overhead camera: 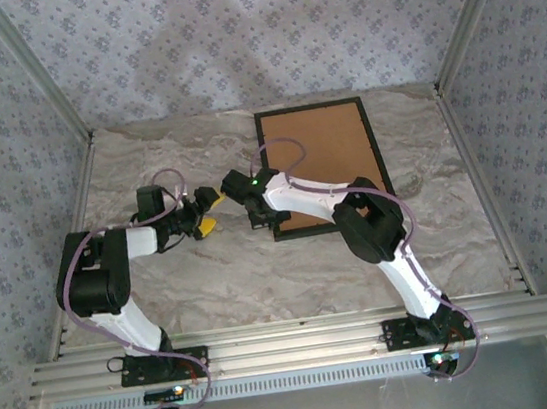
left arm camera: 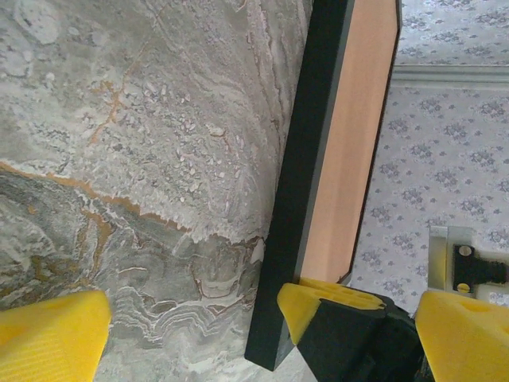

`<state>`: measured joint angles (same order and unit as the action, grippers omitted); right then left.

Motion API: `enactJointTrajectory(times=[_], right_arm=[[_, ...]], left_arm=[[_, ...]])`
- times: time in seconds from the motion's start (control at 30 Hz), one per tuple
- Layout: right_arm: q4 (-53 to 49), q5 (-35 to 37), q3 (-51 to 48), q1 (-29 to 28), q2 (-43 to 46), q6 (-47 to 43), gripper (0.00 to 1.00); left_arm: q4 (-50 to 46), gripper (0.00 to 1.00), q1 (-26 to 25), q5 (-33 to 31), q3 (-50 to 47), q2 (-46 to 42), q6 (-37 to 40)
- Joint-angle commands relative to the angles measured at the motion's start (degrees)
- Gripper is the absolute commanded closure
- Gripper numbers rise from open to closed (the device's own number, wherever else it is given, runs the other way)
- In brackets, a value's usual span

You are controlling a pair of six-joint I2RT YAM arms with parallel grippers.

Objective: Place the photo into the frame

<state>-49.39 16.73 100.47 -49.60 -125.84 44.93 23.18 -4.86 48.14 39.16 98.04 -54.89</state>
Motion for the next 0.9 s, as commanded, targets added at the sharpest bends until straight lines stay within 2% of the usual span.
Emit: enactJointTrajectory(times=[0.0, 0.1, 0.37, 0.6, 0.87], right_arm=[[5.5, -8.4, -5.9, 1.3, -1.6, 0.8, 1.0], [5.1, -9.9, -6.2, 2.2, -0.7, 0.4, 1.0], [3.3, -8.4, -3.5, 2.4, 3.6, -2.1, 1.0], [2.3, -9.3, -2.7, 2.9, 5.5, -3.2, 1.0], [4.0, -11.1, -3.7, 1.9, 5.7, -3.9, 1.0]], left_arm=[[0.9, 0.02, 0.3, 1.3, -0.4, 0.7, 0.9], [1.4, 0.02, 0.2, 1.5, -0.5, 0.3, 0.3], [3.5, 0.01, -1.5, 1.5, -0.4, 0.8, -1.3], [13.8, 0.02, -4.9, 3.8, 0.4, 4.4, -8.2], [12.6, 0.01, -6.0, 4.2, 1.8, 4.8, -7.6]])
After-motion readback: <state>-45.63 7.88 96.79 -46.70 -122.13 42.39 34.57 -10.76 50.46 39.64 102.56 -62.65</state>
